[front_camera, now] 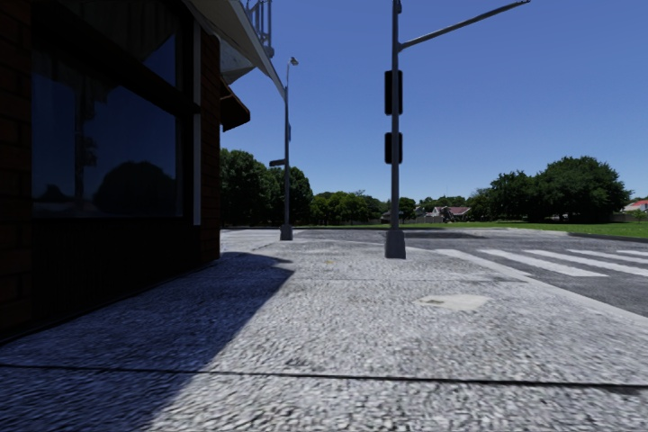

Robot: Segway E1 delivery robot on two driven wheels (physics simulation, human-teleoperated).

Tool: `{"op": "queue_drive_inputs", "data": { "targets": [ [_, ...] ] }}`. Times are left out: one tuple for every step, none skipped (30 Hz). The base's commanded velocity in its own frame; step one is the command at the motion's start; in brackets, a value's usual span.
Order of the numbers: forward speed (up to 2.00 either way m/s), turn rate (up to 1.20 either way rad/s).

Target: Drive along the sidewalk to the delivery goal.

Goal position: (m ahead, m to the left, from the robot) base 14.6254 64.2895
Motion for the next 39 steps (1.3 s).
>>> {"op": "queue_drive_inputs", "data": {
  "targets": [
    [2.00,0.00],
    [2.00,0.00],
    [2.00,0.00],
    [2.00,0.00],
    [2.00,0.00],
    [2.00,0.00],
    [2.00,0.00],
    [2.00,0.00],
    [2.00,0.00],
    [2.00,0.00],
    [2.00,0.00],
    [2.00,0.00],
    [2.00,0.00],
    [2.00,0.00],
    [2.00,0.00],
    [2.00,0.04],
    [2.00,0.08],
    [2.00,0.08],
    [2.00,0.10],
    [2.00,0.12],
    [2.00,0.13],
    [2.00,0.13],
    [2.00,0.13],
    [2.00,0.14],
    [2.00,0.14],
    [2.00,0.14],
    [2.00,0.15],
    [2.00,0.15],
    [2.00,0.15],
    [2.00,0.15],
    [2.00,0.15],
    [2.00,0.16],
    [2.00,0.16],
    [2.00,0.16],
    [2.00,0.22],
    [2.00,0.26],
    [2.00,0.26],
    [2.00,0.27],
    [2.00,0.28]
  ]
}}
